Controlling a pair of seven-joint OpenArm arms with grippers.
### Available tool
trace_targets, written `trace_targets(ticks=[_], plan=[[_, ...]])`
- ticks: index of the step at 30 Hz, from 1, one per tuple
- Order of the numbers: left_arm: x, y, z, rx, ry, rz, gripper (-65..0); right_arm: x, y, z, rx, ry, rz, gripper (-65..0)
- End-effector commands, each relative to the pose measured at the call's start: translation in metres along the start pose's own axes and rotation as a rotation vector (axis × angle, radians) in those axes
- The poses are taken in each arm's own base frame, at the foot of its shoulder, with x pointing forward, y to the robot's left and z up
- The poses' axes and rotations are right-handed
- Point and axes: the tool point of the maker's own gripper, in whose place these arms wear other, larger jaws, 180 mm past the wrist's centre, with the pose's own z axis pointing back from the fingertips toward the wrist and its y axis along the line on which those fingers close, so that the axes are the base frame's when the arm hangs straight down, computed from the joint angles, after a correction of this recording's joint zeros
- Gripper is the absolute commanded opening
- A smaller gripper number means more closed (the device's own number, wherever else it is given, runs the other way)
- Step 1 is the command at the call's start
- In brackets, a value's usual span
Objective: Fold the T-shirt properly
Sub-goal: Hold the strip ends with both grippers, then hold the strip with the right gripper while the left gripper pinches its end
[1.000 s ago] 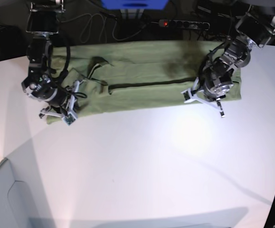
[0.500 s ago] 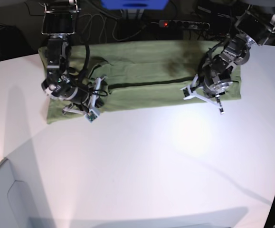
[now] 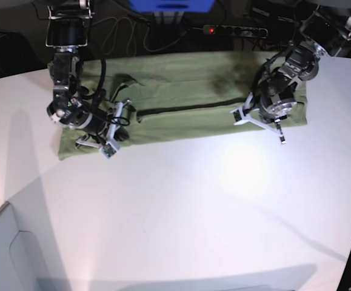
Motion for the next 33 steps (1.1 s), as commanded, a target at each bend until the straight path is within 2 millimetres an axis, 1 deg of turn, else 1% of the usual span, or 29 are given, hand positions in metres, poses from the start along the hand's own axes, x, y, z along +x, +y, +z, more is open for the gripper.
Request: trace_targets(ticks=[1,8,11,13,15,17,20,21,24,25,26,28,30,33], plan=[[-0.004,0.009,0.004,0.026,0.008,0.002,-65.0,-0.004,-0.004,0.002,-0.005,0.035,0.032,-65.0],[-0.004,0.010,0.004,0.030,0.007,0.001,-65.0,-0.005,-0.004,0.002,-0.005,0.038,0.032,-65.0],[0.001,0.016,0.015,0.055,-0.024,-0.014,-65.0,-0.006,-0.006,0.003,-0.009,0.043,0.036,-65.0],[0.003,0.013,0.024,0.063,-0.045,-0.030,-65.0,-0.007,-0.008,0.004,-0.011,0.044,0.039,-65.0],[-0.003,0.014,0.032,0.077,-0.016,-0.041,-65.0,-0.007,-0.008,0.004,-0.012,0.044,0.038,-65.0],[-0.006,0.012,0.035,0.077,0.006,-0.044,-65.0,-0.008,-0.009,0.005,-0.014,0.046,0.040,-65.0],[-0.006,0.011,0.036,0.076,0.004,-0.044,-65.0,-0.008,-0.010,0.005,-0.014,0.046,0.040,-65.0],[-0.006,0.014,0.037,0.083,0.005,-0.037,-65.0,-0.008,-0.010,0.005,-0.014,0.046,0.040,-65.0],[-0.011,0.031,0.039,0.117,0.009,0.015,-65.0,-0.008,-0.009,0.005,-0.012,0.045,0.040,-65.0],[-0.010,0.034,0.039,0.121,0.007,0.033,-65.0,-0.009,-0.009,0.005,-0.012,0.046,0.039,-65.0],[-0.008,0.044,0.040,0.142,0.000,0.057,-65.0,-0.009,-0.008,0.005,-0.011,0.047,0.039,-65.0],[-0.001,0.057,0.043,0.166,-0.019,0.079,-65.0,-0.009,-0.008,0.005,-0.012,0.047,0.040,-65.0],[0.000,0.060,0.039,0.162,-0.012,0.094,-65.0,-0.010,-0.008,0.005,-0.011,0.048,0.040,-65.0],[0.005,0.053,0.028,0.129,-0.017,0.113,-65.0,-0.010,-0.008,0.005,-0.011,0.048,0.040,-65.0]])
